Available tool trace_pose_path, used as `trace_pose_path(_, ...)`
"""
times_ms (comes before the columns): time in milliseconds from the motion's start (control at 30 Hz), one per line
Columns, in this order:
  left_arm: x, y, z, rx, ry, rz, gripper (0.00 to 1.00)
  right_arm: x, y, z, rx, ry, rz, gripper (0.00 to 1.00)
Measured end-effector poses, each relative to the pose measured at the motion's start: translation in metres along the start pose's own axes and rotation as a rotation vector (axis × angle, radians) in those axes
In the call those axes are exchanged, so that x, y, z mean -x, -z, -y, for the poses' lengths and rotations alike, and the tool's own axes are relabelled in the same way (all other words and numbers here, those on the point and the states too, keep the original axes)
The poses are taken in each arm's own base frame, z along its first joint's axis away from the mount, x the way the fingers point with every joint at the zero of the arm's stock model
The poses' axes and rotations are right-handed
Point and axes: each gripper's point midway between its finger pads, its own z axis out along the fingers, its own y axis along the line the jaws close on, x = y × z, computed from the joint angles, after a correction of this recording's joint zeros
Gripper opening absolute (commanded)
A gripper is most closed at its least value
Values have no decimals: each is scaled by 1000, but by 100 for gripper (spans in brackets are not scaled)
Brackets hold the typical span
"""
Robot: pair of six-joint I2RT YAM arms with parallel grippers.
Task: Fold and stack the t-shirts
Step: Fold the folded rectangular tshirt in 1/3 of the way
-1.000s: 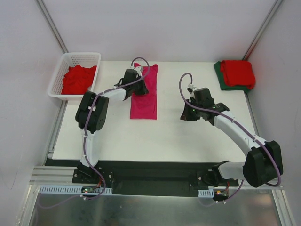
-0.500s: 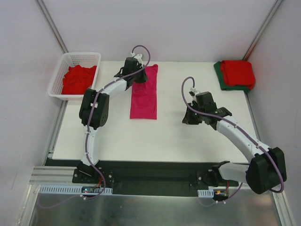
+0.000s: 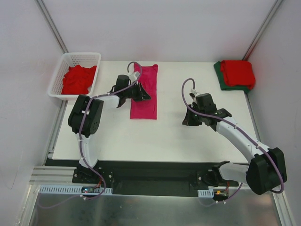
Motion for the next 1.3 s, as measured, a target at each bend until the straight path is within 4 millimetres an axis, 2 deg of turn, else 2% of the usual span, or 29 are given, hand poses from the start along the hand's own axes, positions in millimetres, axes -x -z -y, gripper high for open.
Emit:
trace_pose_path(100, -29, -3, -8, -38, 96, -46, 0, -3, 0, 1, -1, -2, -2, 1)
trace_pose_path(167, -38, -6, -11, -59, 138, -59, 0, -6, -1, 2, -3, -4, -8, 1)
trace_pose_path(333, -40, -16, -14, -99, 181, -54, 0, -9, -2, 4, -7, -6, -16, 2)
trace_pose_path(700, -18, -33, -20, -131, 190, -29, 0, -10, -2, 4, -8, -6, -17, 1)
trace_pose_path(1067, 6, -33, -57, -95, 220, 21, 0, -12, -5, 6, -14, -8, -31, 1)
trace_pose_path(1300, 20, -37, -68, -92, 225, 42, 0, -12, -5, 6, -15, -8, -33, 1)
